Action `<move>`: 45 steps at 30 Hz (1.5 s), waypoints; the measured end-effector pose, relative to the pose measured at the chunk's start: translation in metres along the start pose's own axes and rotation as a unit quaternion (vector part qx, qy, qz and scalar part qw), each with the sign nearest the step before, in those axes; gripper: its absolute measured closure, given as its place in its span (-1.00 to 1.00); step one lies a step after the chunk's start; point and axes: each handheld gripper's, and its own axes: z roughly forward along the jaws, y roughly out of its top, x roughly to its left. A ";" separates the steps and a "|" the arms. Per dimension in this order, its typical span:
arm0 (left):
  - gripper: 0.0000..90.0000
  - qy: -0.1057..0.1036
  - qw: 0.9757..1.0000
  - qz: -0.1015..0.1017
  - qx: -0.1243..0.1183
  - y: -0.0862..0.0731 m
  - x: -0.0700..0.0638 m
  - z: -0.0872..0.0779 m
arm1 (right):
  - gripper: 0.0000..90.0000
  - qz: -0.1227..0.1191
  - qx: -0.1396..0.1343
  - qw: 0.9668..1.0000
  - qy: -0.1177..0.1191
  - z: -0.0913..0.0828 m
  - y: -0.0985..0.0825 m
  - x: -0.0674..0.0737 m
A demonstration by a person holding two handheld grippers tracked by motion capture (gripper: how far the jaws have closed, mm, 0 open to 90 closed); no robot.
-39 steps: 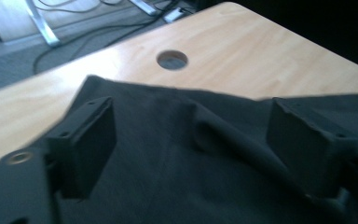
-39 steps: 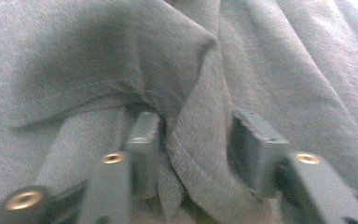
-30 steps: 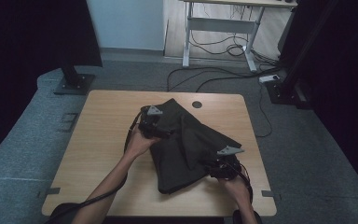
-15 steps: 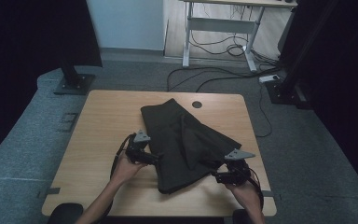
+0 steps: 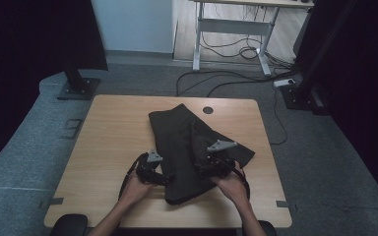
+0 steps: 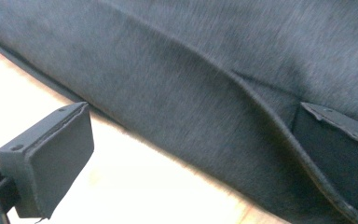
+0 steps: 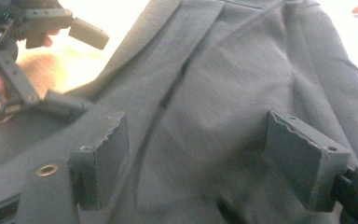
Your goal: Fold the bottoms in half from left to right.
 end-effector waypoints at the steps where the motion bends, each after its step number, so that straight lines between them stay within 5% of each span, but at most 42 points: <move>1: -1.00 0.002 1.000 0.000 0.002 0.000 0.000 0.001 | -0.52 -0.005 0.005 1.000 -0.004 0.008 0.004 0.003; 4: -1.00 0.005 1.000 0.004 0.001 0.000 -0.001 0.001 | -0.38 -0.029 0.023 0.999 -0.031 0.030 0.010 0.010; 7: -1.00 0.001 1.000 0.001 0.004 0.000 0.001 0.001 | 0.23 -0.042 0.058 0.995 -0.063 0.038 0.010 0.010; 10: -1.00 -0.001 1.000 -0.002 0.008 0.000 0.002 0.001 | 0.62 -0.035 0.065 0.994 -0.080 0.034 0.009 -0.002; 13: -1.00 -0.003 1.000 -0.005 0.011 0.000 0.002 0.002 | 0.74 -0.015 0.053 0.994 -0.097 0.018 0.010 -0.022; 16: -1.00 -0.006 1.000 -0.007 0.013 0.000 0.003 0.003 | 0.73 0.016 0.040 0.992 -0.119 0.000 0.010 -0.051; 19: -1.00 -0.009 1.000 -0.014 0.016 0.000 0.004 0.003 | 0.52 0.049 0.033 0.989 -0.137 -0.012 0.007 -0.080; 25: -1.00 -0.013 1.000 -0.018 0.018 0.000 0.005 0.004 | 0.11 0.109 0.048 0.979 -0.166 -0.023 -0.017 -0.131; 29: -1.00 -0.009 1.000 -0.015 0.012 0.001 0.004 0.002 | -0.05 0.117 0.038 0.978 -0.167 -0.034 -0.025 -0.138; 36: -0.99 -0.027 0.999 -0.024 -0.012 0.012 -0.014 -0.007 | -0.34 0.109 0.030 0.986 -0.119 -0.021 -0.028 -0.140; 41: -1.00 -0.032 0.999 -0.013 0.010 0.006 -0.024 0.000 | -0.40 0.124 0.050 0.984 -0.118 0.004 -0.044 -0.150; 45: -1.00 -0.039 0.999 -0.025 0.017 0.002 -0.022 0.004 | -0.36 0.145 0.066 0.980 -0.117 0.015 -0.055 -0.157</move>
